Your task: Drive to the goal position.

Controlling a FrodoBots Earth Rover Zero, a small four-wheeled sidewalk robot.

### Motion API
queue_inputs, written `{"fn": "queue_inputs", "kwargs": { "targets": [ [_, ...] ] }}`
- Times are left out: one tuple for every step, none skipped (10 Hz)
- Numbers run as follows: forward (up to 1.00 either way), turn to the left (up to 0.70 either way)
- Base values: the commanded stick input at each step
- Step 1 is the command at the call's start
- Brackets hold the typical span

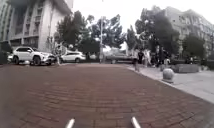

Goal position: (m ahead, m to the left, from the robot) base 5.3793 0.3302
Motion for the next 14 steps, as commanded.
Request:
{"fn": "queue_inputs", "kwargs": {
  "targets": [
    [0.58,-0.14],
    [0.58,-0.14],
    [0.58,-0.15],
    [0.58,-0.15],
    [0.58,-0.15],
    [0.58,-0.15],
    [0.58,-0.15],
    [0.58,-0.14],
    [0.58,-0.14],
    [0.58,-0.14],
    [0.58,-0.14],
    [0.58,-0.14],
    [0.58,-0.14],
    [0.58,-0.15]
  ]
}}
